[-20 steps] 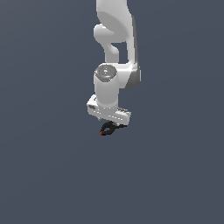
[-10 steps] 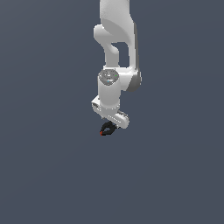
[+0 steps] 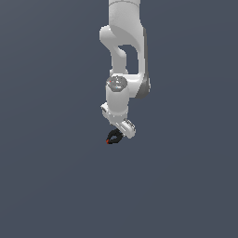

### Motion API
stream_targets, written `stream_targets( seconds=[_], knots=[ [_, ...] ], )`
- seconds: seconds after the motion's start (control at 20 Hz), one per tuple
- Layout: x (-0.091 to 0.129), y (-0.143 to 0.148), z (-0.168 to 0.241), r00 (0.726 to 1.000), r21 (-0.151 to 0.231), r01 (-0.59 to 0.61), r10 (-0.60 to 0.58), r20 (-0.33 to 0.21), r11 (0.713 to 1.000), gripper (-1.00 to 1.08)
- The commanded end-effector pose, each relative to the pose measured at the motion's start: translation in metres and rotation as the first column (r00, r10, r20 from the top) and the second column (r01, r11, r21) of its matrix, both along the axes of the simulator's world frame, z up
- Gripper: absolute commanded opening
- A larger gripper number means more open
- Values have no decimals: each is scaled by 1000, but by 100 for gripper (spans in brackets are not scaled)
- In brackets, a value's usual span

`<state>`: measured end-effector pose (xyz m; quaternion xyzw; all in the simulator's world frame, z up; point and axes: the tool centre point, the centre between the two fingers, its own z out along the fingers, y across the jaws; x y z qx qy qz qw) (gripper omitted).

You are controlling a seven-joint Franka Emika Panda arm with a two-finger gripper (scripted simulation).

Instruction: Pick up the object and move it to a goal position.

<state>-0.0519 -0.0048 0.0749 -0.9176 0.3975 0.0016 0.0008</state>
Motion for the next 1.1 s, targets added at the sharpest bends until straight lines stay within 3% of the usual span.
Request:
stream_targets(
  seconds=[0.0, 0.55, 1.05],
  knots=[
    [-2, 0, -3, 999, -1, 32, -32, 1, 999, 100],
    [-5, 1, -8, 998, -3, 62, -62, 2, 998, 100],
    [-6, 1, -49, 998, -3, 66, -66, 2, 998, 100]
  ],
)
